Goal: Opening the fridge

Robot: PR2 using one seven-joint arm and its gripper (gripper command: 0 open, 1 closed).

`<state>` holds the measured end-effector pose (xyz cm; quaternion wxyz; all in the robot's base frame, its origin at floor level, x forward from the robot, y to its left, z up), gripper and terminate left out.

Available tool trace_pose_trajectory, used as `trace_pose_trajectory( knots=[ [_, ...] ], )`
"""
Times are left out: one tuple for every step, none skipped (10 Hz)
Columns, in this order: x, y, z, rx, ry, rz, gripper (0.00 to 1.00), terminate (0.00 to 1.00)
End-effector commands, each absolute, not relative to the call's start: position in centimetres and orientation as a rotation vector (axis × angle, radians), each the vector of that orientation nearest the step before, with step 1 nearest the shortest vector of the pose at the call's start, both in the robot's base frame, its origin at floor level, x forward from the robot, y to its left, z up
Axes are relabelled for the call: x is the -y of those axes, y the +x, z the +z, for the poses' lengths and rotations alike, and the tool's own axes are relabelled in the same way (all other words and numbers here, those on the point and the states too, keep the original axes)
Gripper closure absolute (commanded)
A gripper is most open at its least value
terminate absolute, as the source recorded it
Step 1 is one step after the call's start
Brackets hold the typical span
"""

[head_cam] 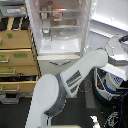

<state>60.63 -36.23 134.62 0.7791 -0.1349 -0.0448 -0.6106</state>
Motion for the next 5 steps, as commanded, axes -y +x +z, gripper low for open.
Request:
trace_pose_trajectory(
  knots=[
    [3.5,63.2,122.0,0.211,-0.136,-1.091,0.00,0.00],
    [-5.0,62.8,119.6,0.183,-0.150,-0.944,0.00,0.00],
    [-11.3,62.3,117.5,0.174,-0.150,-0.850,0.00,0.00],
    [-16.0,62.4,115.6,0.164,-0.173,-0.762,0.00,0.00],
    [-21.0,62.5,113.2,0.153,-0.192,-0.661,0.00,0.00]
  ],
)
